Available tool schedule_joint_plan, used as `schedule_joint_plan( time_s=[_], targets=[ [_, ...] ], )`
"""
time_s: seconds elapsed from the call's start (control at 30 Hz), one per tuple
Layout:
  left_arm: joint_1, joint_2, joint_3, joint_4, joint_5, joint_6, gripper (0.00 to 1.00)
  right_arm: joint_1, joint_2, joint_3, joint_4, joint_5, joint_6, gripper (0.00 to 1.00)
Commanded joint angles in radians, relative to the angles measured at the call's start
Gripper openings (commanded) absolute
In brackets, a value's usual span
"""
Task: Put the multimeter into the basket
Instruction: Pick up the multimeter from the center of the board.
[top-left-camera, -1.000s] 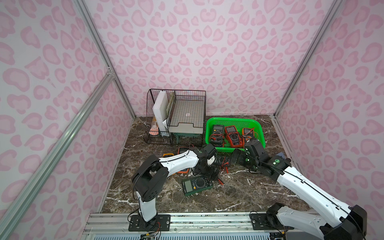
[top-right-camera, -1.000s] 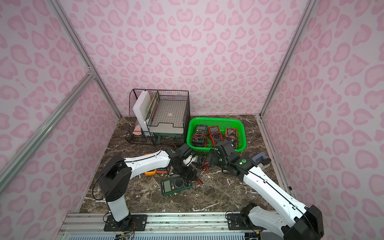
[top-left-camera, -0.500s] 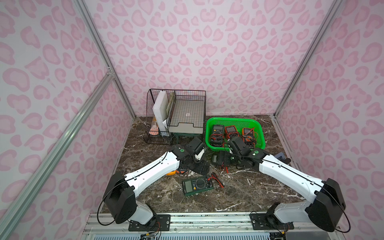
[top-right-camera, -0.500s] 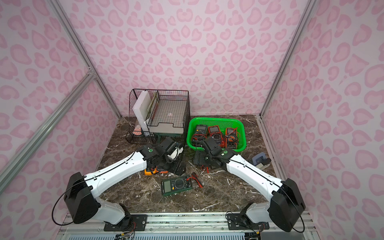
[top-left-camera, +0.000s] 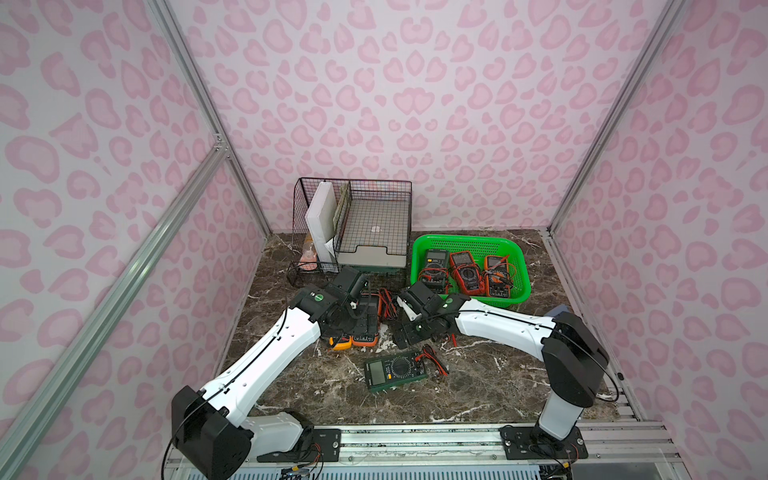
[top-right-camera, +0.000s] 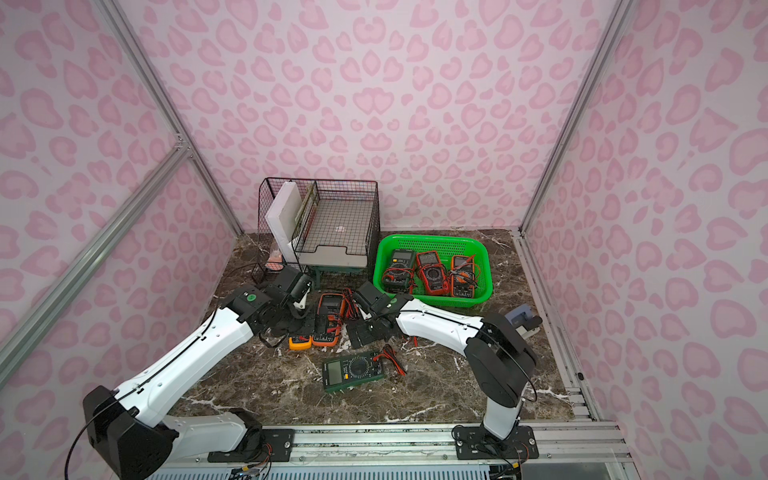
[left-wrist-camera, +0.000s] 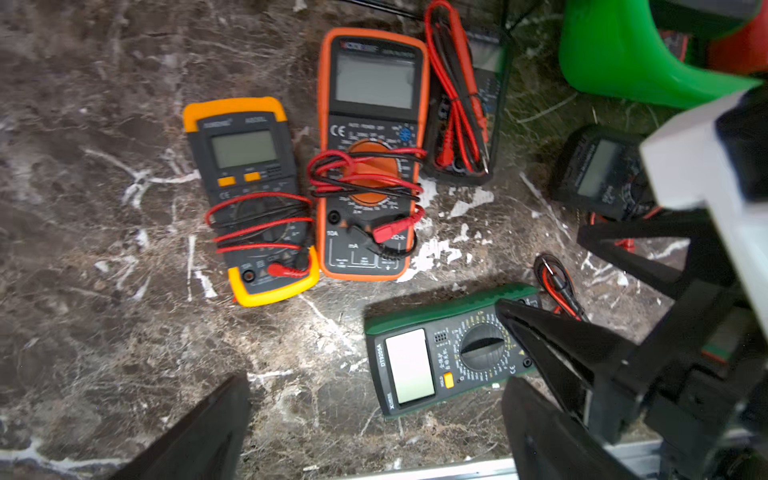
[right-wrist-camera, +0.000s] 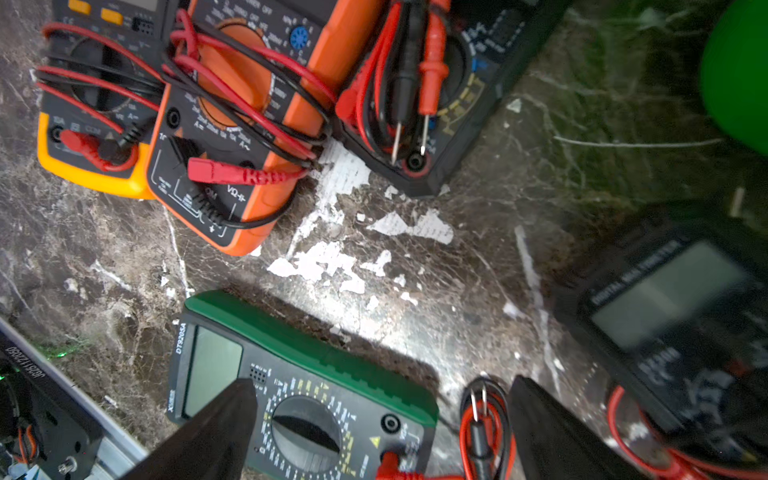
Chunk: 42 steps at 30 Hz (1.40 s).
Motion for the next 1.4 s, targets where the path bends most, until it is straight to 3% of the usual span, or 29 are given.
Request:
schedule_joint_plan(
  time_s=[0.0,0.4,0.7,0.87,1.07,1.17,1.37],
  targets=[
    [0.025,-0.032,-0.012,-0.04,-0.014,-0.037,0.99,0.002,0.03,0.003,0.064,-0.075,-0.017,0.99],
    [0.053,-0.111,-0.06,-0.075,-0.014,-0.032,0.99,0.025,0.027,-0.127,0.182,-0.22,0.042,0.99],
    [0.06,-0.116,-0.067,-0.073,-0.009,-0.004,0.98,0.08,-0.022,-0.181,0.166,-0.213,0.053,0.99],
    [0.061,-0.107,-0.06,-0.063,0.009,0.028,0.98,0.13,-0.047,-0.103,0.05,-0.016,-0.061,0.99],
    [0.067,-0.121,-0.057,-0.072,-0.005,0.054,0.99,0.271,-0.063,-0.09,-0.012,0.236,-0.338,0.99],
    [0.074,-0.126,-0.053,-0.083,-0.02,0.058,0.99,0.321,-0.056,-0.109,-0.012,0.278,-0.396,0.99],
    [0.094,-0.132,-0.035,-0.107,-0.039,0.056,0.98,0.326,-0.106,-0.164,0.047,0.269,-0.391,0.99]
  ],
)
